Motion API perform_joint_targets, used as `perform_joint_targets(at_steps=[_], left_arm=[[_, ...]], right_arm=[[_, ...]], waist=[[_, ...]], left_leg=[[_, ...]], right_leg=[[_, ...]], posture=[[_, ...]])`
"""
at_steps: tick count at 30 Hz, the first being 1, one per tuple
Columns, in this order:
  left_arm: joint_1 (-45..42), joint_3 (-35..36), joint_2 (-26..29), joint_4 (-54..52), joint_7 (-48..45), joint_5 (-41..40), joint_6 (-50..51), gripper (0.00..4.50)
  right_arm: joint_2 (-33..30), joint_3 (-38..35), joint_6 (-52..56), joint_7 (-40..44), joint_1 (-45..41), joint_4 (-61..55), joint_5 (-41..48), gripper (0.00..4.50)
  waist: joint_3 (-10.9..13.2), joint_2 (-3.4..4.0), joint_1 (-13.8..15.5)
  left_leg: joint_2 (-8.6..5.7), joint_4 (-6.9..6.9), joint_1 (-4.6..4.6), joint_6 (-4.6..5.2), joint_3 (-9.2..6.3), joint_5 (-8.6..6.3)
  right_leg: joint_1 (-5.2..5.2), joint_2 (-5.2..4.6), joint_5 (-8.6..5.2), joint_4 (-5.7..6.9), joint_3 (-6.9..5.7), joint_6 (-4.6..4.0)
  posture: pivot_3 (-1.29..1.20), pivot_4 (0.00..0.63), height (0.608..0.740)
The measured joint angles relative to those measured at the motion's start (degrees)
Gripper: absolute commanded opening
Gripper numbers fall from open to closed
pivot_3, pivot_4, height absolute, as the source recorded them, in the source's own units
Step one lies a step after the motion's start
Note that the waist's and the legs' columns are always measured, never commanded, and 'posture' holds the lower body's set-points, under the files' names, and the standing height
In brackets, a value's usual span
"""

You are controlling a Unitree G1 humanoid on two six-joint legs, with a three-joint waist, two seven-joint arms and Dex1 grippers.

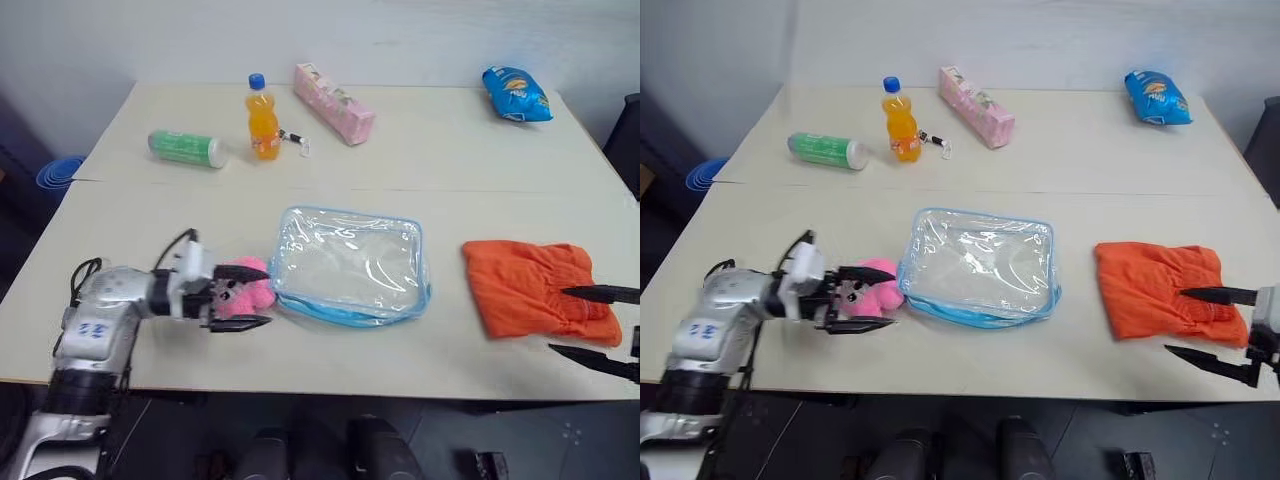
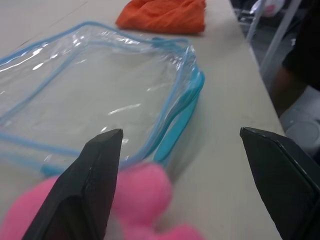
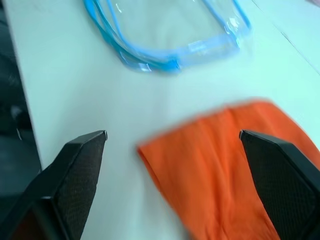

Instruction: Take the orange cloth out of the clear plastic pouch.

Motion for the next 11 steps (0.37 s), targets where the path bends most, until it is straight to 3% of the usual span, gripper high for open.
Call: perform_joint_targets(at_steps=[5, 11], left_arm=[[13.9, 8.0, 1.7, 0.8, 1.5, 2.1, -10.0, 3.76], [22.3, 13.5, 1.7, -3.0, 6.7, 2.5, -11.6, 3.76]], right_arm=[[9.4, 9.5, 3.3, -5.7, 0.5, -11.0, -0.5, 4.50], [13.1, 15.2, -2.8, -6.2, -1.5, -8.9, -6.1, 4.50]], waist=[[0.0, 0.03, -0.1], [-0.1, -0.11, 1.0]], left_leg=[[-0.05, -0.03, -0.09, 0.08, 0.04, -0.06], [-0.14, 0.02, -0.08, 0.30, 0.01, -0.17]], right_leg=[[-0.07, -0.09, 0.00, -0.09, 0.02, 0.00], [0.03, -0.24, 0.00, -0.18, -0.06, 0.00]], posture=[[0.00, 0.150, 0.740], [0.00, 0.150, 0.740]])
